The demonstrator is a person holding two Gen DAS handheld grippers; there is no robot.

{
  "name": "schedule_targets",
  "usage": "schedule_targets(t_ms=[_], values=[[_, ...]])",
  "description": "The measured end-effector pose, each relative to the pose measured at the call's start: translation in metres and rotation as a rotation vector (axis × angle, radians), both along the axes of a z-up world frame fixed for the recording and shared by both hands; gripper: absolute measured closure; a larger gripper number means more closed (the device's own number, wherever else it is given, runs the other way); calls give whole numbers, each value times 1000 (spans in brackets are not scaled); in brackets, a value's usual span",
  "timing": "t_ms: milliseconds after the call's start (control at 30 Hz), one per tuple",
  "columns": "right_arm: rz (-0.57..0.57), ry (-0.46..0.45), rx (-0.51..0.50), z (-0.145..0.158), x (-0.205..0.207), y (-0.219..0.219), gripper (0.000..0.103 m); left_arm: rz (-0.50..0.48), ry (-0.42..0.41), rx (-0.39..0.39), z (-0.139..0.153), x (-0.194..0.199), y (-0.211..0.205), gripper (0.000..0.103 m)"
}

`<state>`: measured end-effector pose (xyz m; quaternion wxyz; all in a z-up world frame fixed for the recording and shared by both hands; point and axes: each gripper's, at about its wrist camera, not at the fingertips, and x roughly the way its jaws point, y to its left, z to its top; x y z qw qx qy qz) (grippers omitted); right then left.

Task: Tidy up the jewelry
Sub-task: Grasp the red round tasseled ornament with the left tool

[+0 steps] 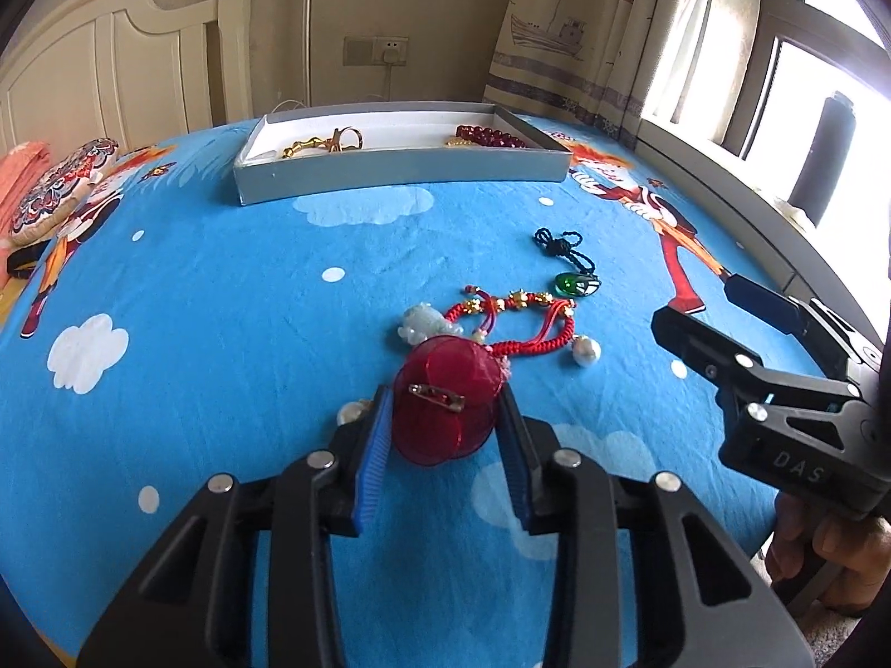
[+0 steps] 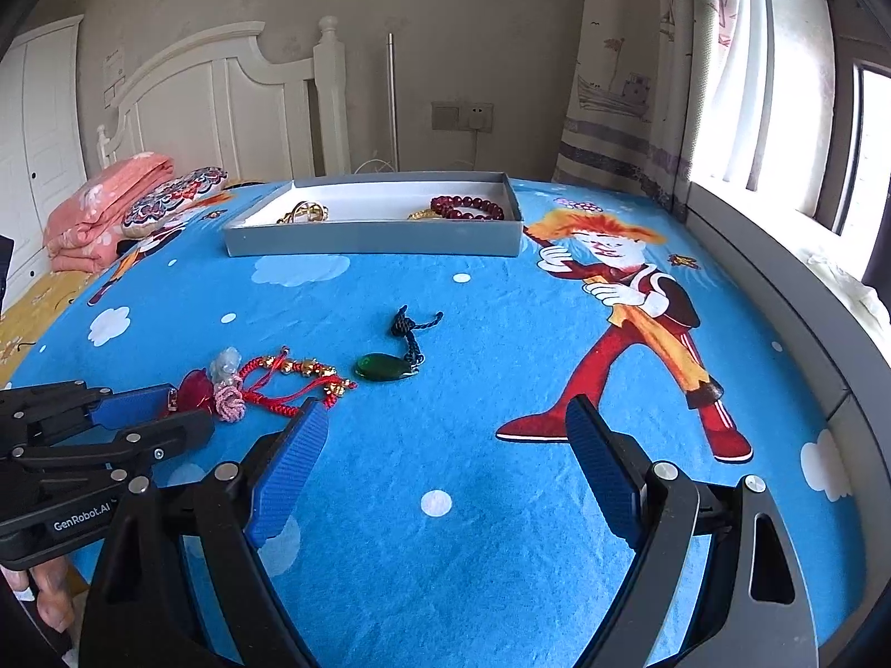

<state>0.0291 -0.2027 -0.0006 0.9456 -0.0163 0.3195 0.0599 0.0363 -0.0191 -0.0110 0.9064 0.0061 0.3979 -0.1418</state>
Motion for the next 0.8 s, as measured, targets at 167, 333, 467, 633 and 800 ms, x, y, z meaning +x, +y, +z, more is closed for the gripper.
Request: schedule_targets(t_ms=[167,333,467,633,800], values=[[38,15,5,-1,0,7,22,39,-53,-2,11,-4,8,68],[83,58,-7,-6,2,21,41,77,-84,10,17,-5,15,68],[120,98,-2,-10,6,31,51,95,-86,4,16,-5,22,68],[148,126,5,-11,11,40,62,96,-87,-2,15,-6,25,68],[158,145,-3,-12,17,50,69,104,-84,-10,13,-7,28,68]])
